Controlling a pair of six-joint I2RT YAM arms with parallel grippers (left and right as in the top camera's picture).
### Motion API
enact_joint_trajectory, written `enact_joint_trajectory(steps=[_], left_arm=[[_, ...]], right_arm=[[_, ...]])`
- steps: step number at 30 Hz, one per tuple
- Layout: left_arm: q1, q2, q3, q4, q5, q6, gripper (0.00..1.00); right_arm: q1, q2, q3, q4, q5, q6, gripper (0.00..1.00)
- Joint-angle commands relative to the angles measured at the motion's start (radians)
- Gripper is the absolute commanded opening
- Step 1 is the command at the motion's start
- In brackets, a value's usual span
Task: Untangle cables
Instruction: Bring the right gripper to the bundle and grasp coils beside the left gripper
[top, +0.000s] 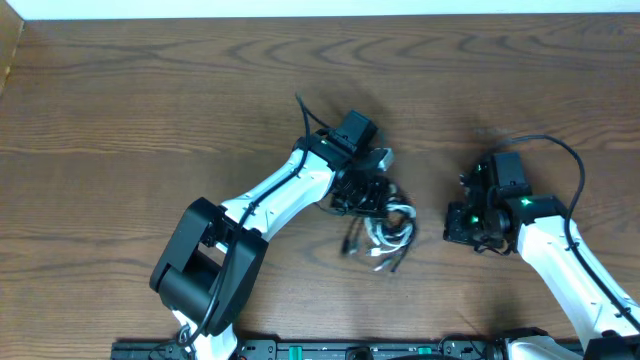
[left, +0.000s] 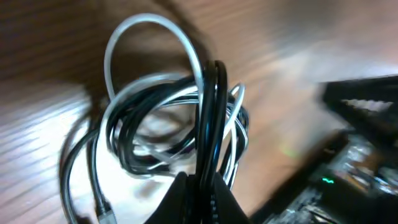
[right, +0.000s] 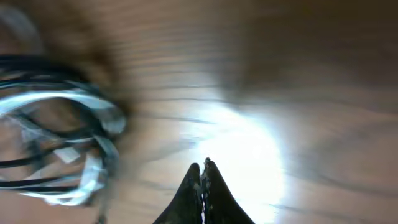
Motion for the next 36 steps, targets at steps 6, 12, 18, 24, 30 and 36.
enact_joint_trajectory(steps=[6, 12, 18, 24, 30, 36], left_arm=[[0.002, -0.012, -0.006, -0.064, -0.248, 0.005, 0.07], [0.000, -0.012, -0.006, -0.048, -0.249, 0.006, 0.36], [0.000, -0.012, -0.006, 0.032, -0.280, 0.056, 0.66], [-0.003, -0.008, -0.006, 0.038, -0.331, 0.107, 0.67], [-0.035, -0.008, -0.023, 0.033, -0.324, 0.174, 0.67], [-0.064, -0.008, -0.073, 0.120, -0.328, 0.187, 0.63]], right_arm=[[0.000, 0.007, -0.027, 0.017, 0.117, 0.112, 0.02], [0.000, 0.007, -0.027, 0.041, 0.020, 0.108, 0.26], [0.000, 0.007, -0.027, 0.044, 0.021, 0.108, 0.32], [0.000, 0.007, -0.027, 0.044, 0.021, 0.108, 0.34], [0.000, 0.007, -0.027, 0.046, 0.021, 0.108, 0.35], [0.000, 0.007, -0.027, 0.044, 0.020, 0.108, 0.33]])
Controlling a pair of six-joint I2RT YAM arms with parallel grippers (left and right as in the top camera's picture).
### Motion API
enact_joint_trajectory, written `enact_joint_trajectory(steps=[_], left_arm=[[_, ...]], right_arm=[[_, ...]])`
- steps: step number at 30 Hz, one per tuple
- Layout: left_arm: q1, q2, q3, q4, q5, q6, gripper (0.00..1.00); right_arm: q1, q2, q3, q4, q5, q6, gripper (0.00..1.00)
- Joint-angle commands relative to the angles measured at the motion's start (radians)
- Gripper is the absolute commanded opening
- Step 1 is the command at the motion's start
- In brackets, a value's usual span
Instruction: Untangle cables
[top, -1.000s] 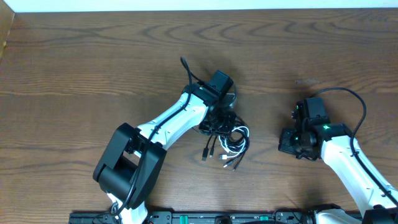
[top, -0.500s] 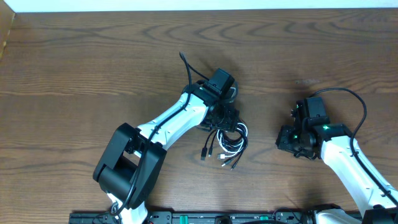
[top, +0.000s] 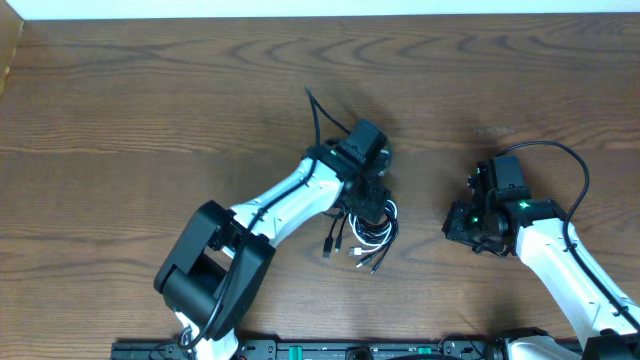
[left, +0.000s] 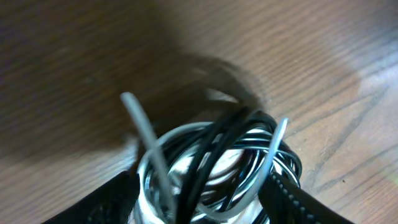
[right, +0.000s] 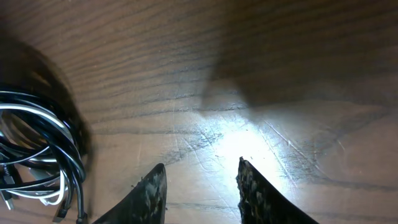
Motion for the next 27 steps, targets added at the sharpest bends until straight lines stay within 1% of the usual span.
enact_joint_trajectory(steps=[1, 2, 5, 6, 7, 8, 9, 11, 13, 15, 16, 17, 20, 25, 27], left_arm=[[-0.008, -0.008, -0.040, 0.043, -0.014, 0.031, 0.58], [-0.008, -0.008, -0.046, 0.053, -0.015, 0.031, 0.54], [-0.008, -0.008, -0.053, 0.067, -0.034, 0.031, 0.33], [-0.008, -0.008, -0.053, 0.067, -0.040, 0.031, 0.25], [-0.008, -0.008, -0.053, 0.068, -0.039, 0.031, 0.18], [-0.008, -0.008, -0.053, 0.067, -0.039, 0.026, 0.08], [-0.008, -0.008, -0.053, 0.066, -0.035, 0.019, 0.07], [-0.008, -0.008, -0.053, 0.069, 0.000, 0.011, 0.08], [-0.008, -0.008, -0.052, 0.080, 0.092, 0.012, 0.07], [-0.008, -0.008, -0.052, 0.093, 0.174, 0.012, 0.07], [-0.008, -0.008, -0.052, 0.097, 0.222, 0.012, 0.07], [-0.008, -0.008, -0.052, 0.104, 0.297, 0.012, 0.07], [-0.008, -0.008, -0.052, 0.114, 0.412, 0.012, 0.07], [-0.008, -0.008, -0.052, 0.119, 0.434, 0.012, 0.07], [-0.008, -0.008, -0.052, 0.122, 0.434, 0.012, 0.07]], right_arm=[[0.000, 0.007, -0.005, -0.001, -0.004, 0.006, 0.32], [0.000, 0.007, -0.005, -0.001, -0.005, 0.006, 0.32], [0.000, 0.007, -0.005, 0.000, -0.011, 0.006, 0.33], [0.000, 0.007, -0.005, 0.002, -0.011, 0.007, 0.33], [0.000, 0.007, -0.005, 0.003, -0.011, 0.007, 0.34], [0.000, 0.007, -0.005, 0.004, -0.012, 0.007, 0.36], [0.000, 0.007, -0.005, 0.006, -0.019, 0.006, 0.37], [0.000, 0.007, -0.005, 0.015, -0.058, -0.035, 0.44], [0.000, 0.007, -0.005, 0.039, -0.151, -0.133, 0.53], [0.000, 0.007, -0.005, 0.057, -0.234, -0.212, 0.57], [0.000, 0.007, -0.005, 0.065, -0.272, -0.251, 0.57], [0.000, 0.007, -0.005, 0.073, -0.310, -0.296, 0.57], [0.013, 0.007, -0.005, 0.080, -0.316, -0.331, 0.51], [0.041, 0.007, -0.006, 0.081, -0.297, -0.330, 0.38], [0.060, 0.007, -0.007, 0.079, -0.297, -0.330, 0.35]])
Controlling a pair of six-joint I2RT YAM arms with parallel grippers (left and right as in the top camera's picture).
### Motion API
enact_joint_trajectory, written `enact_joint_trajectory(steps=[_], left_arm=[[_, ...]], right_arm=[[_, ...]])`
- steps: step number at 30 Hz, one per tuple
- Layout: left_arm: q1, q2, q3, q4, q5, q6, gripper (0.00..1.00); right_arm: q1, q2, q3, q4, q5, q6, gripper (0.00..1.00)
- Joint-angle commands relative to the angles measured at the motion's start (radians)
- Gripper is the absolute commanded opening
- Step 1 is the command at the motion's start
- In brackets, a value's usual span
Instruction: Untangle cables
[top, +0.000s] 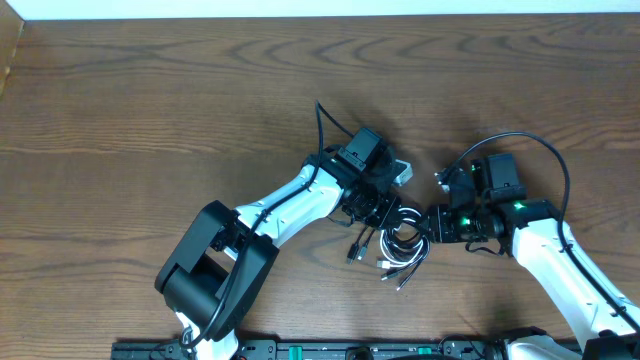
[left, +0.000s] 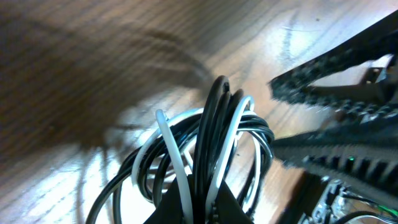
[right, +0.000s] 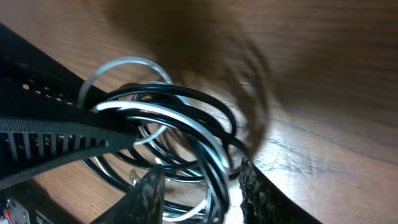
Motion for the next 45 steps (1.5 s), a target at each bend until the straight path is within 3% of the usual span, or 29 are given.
enact_joint_trajectory(steps=[1, 16, 31, 38, 45], left_arm=[[0.000, -0.008, -0.003, 0.008, 0.065, -0.009, 0.07], [0.000, -0.008, -0.003, 0.008, 0.064, -0.009, 0.07], [0.000, -0.008, -0.003, 0.008, 0.065, -0.009, 0.07], [0.000, -0.008, -0.003, 0.008, 0.070, -0.009, 0.07], [0.000, -0.008, -0.003, 0.009, 0.103, -0.009, 0.07]], right_arm=[[0.046, 0.007, -0.008, 0.000, -0.023, -0.034, 0.35], [0.103, 0.007, -0.012, -0.024, 0.140, -0.032, 0.30], [0.103, 0.007, -0.043, -0.019, 0.152, -0.018, 0.32], [0.105, 0.007, -0.045, -0.011, 0.152, -0.014, 0.26], [0.105, 0.007, -0.045, -0.010, 0.152, -0.014, 0.14]])
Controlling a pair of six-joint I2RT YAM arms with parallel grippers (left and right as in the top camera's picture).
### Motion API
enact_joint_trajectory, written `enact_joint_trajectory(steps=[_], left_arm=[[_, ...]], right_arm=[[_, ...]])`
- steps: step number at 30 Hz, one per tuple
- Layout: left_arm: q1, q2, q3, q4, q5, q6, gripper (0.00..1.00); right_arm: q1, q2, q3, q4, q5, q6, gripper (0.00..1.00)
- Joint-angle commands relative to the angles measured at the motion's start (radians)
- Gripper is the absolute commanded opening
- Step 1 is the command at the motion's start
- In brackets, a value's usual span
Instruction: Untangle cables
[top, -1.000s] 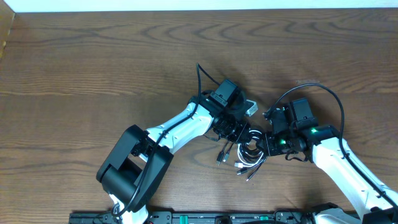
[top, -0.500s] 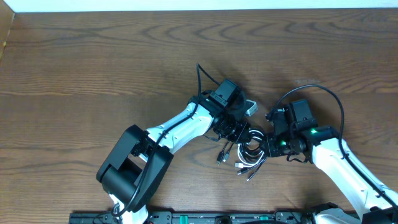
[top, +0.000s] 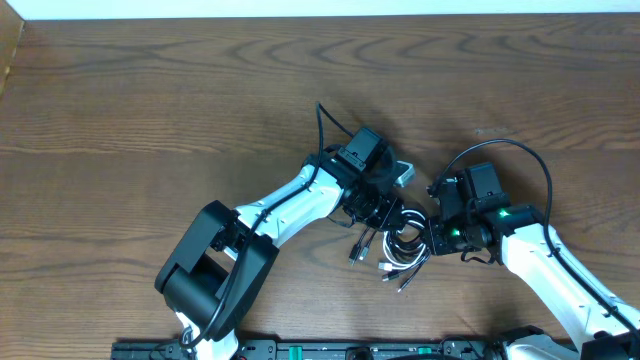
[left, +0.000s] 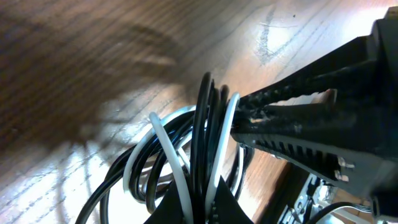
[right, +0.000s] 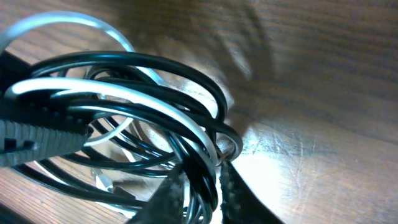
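Note:
A tangle of black and white cables (top: 398, 243) lies on the wooden table, lifted at its top edge between my two arms. My left gripper (top: 385, 212) comes in from the left and is shut on several black and white loops (left: 200, 202). From the right, my right gripper (top: 428, 236) has its jaws closed around a few black strands (right: 202, 190) at the coil's right side. Its ribbed fingers (left: 292, 118) show in the left wrist view, right against the loops. Left gripper's finger (right: 37, 134) crosses the right wrist view at left.
Loose plug ends (top: 362, 247) trail from the coil toward the near edge. The brown table (top: 150, 120) stretches far left and back to a white strip. A pale box edge (top: 10, 50) sits at the far left corner. Each arm's own black cable arcs above it.
My right gripper, open around the coil's right side before, has closed on black strands there and moved slightly left. My left gripper keeps its hold in the same place.
My left gripper held the coil at the table's middle while the right gripper stood shut and apart. Then the left jaws were open over the coil and the right gripper open. After that the left held the coil beside the open right gripper, which now grips it too.

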Motion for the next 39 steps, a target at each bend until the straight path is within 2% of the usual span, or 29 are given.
enact_joint_trajectory(steps=[1, 7, 13, 18, 23, 26, 30, 35, 39], left_arm=[[0.000, -0.008, -0.003, 0.005, 0.033, -0.009, 0.07], [0.000, -0.008, -0.003, 0.005, 0.032, -0.008, 0.07], [0.001, -0.008, -0.003, -0.006, 0.013, -0.008, 0.07], [0.001, -0.008, -0.003, -0.014, 0.003, -0.008, 0.07], [0.000, -0.008, -0.003, -0.084, -0.175, -0.009, 0.07], [0.000, -0.008, -0.003, -0.146, -0.298, -0.009, 0.07], [0.000, -0.008, -0.003, -0.200, -0.347, -0.008, 0.07], [0.000, -0.008, -0.003, -0.206, -0.343, -0.009, 0.07], [0.000, -0.008, -0.003, -0.206, -0.343, -0.008, 0.07]], right_arm=[[0.010, 0.007, -0.007, 0.002, 0.008, 0.000, 0.12], [0.010, 0.007, -0.007, 0.002, 0.008, 0.000, 0.01], [0.010, 0.007, -0.007, -0.002, 0.061, 0.022, 0.01], [0.009, 0.007, -0.007, -0.019, 0.164, 0.108, 0.01], [0.000, 0.007, -0.007, -0.050, 0.287, 0.253, 0.01], [-0.019, 0.007, -0.007, -0.103, 0.407, 0.423, 0.01], [-0.051, 0.007, -0.007, -0.164, 0.492, 0.575, 0.01], [-0.067, 0.007, -0.007, -0.135, 0.456, 0.575, 0.04], [-0.063, 0.007, -0.007, -0.052, 0.303, 0.403, 0.11]])
